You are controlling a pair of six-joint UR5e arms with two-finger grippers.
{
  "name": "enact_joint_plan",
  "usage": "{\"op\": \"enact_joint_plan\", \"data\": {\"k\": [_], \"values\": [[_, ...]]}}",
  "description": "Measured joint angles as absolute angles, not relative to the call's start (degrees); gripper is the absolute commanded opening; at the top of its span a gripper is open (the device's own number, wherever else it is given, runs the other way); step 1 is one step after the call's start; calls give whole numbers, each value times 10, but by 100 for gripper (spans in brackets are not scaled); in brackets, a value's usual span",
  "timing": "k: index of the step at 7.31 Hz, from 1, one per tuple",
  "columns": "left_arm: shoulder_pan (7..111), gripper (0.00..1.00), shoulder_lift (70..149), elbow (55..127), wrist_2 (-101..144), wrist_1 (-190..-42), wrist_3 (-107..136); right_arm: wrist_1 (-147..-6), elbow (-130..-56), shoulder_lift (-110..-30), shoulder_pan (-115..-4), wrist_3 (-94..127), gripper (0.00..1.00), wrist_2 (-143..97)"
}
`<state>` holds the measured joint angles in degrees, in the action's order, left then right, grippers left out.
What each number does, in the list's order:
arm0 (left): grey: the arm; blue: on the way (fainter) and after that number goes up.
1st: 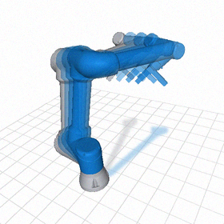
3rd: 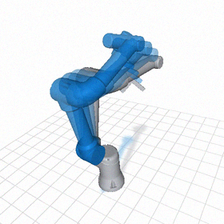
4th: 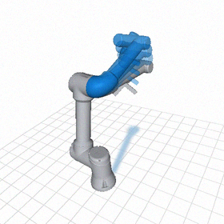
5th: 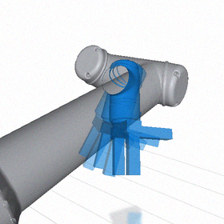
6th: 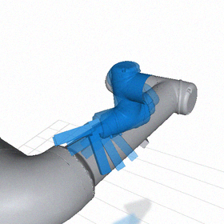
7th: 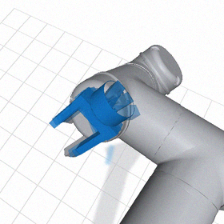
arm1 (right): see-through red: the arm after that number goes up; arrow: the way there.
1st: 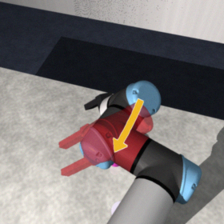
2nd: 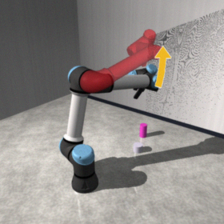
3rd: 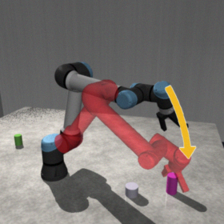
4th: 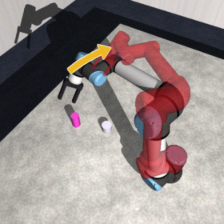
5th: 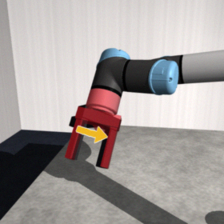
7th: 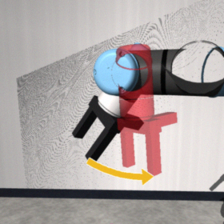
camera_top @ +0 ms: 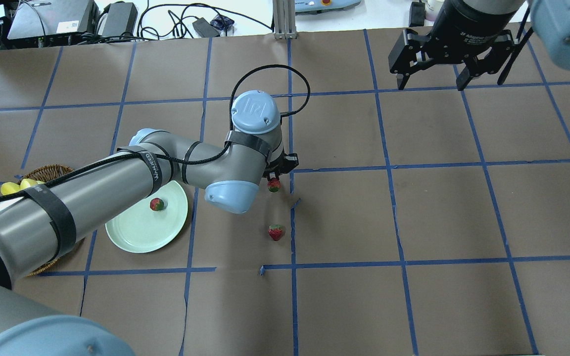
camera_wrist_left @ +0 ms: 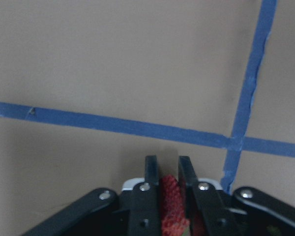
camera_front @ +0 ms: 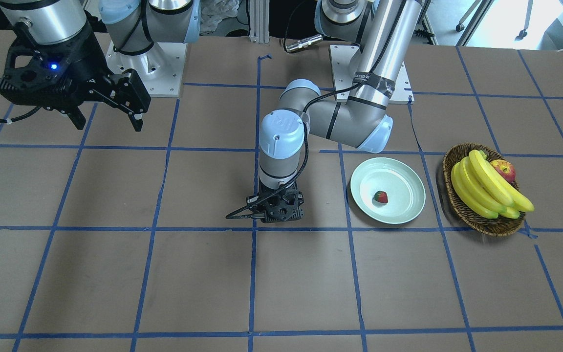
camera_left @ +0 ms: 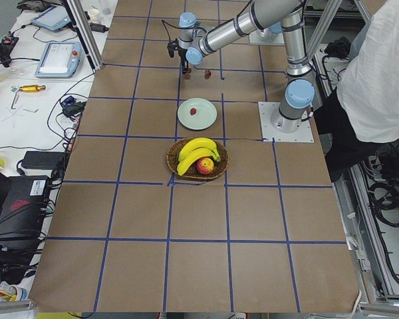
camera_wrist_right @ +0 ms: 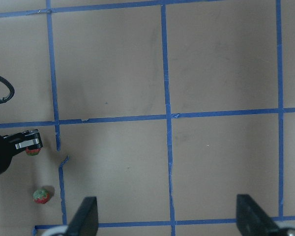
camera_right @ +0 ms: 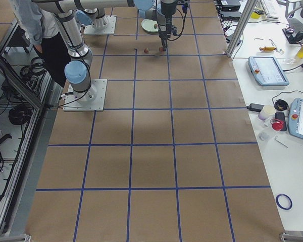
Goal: Collect all strawberries into plate
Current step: 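Reach back and grasp a second strawberry with the left gripper, then lower the strawberry onto the green plate and release it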
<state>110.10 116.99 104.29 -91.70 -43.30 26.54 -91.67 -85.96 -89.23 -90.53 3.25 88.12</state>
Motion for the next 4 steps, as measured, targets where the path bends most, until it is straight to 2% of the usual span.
{"op": "enact_joint_plan", "data": {"k": [4], "values": [[1026,6,1108,1038,-930,-549,118,-917,-860,-892,-905,33,100,881]]}}
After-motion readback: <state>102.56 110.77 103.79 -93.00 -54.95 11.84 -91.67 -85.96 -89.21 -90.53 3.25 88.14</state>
